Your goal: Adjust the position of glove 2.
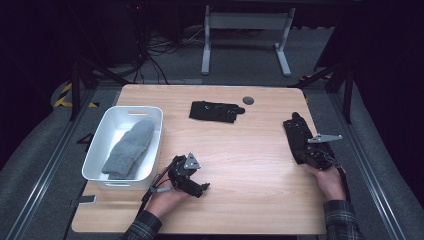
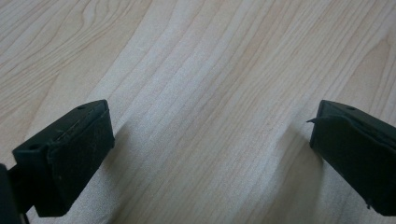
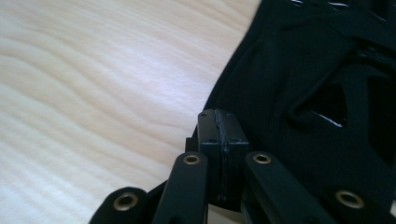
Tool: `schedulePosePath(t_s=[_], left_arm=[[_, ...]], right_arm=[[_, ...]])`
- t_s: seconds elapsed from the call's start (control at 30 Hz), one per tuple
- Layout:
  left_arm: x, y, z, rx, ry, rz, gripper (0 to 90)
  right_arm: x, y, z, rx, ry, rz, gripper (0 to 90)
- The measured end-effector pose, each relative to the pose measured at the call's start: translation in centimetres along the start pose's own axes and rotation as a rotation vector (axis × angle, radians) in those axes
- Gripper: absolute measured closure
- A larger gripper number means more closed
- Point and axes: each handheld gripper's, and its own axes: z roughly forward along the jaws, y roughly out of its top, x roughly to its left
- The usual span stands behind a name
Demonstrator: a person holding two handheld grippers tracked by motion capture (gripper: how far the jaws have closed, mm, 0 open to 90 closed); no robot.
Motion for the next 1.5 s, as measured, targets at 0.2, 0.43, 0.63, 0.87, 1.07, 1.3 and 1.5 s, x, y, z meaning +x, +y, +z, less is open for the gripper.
schedulePosePath(t_s=[0.2, 0.43, 0.63, 0.87, 1.07, 1.3, 1.5], left_arm=[[0.0, 0.0, 0.0, 0.002, 0.001, -0.001, 0.2], [0.0, 0.0, 0.0, 0.002, 0.001, -0.001, 0.2], [0.0, 0.0, 0.0, 0.002, 0.001, -0.002, 0.2], [0.0, 0.0, 0.0, 0.002, 0.002, -0.001, 0.2], [0.0, 0.0, 0.0, 0.002, 0.001, -0.001, 0.2], [0.0, 0.0, 0.0, 0.002, 0.001, -0.002, 0.1], [0.0, 0.0, 0.0, 0.001, 0.001, -0.001, 0.2]], right_arm=[[1.8, -0.2, -0.3, 0.020, 0.052, -0.039, 90.0], [3.4, 0.9, -1.2, -0.015, 0.059, -0.102, 90.0], [0.2, 2.7, -1.2, -0.052, -0.035, -0.056, 90.0], [-2.3, 2.7, 1.0, -0.039, -0.109, 0.026, 90.0], [-3.2, 2.4, 1.5, -0.040, -0.142, 0.062, 90.0], [-3.1, 2.0, 2.0, -0.033, -0.129, 0.067, 90.0], [-1.6, 1.9, 1.8, -0.023, -0.109, 0.039, 90.0]])
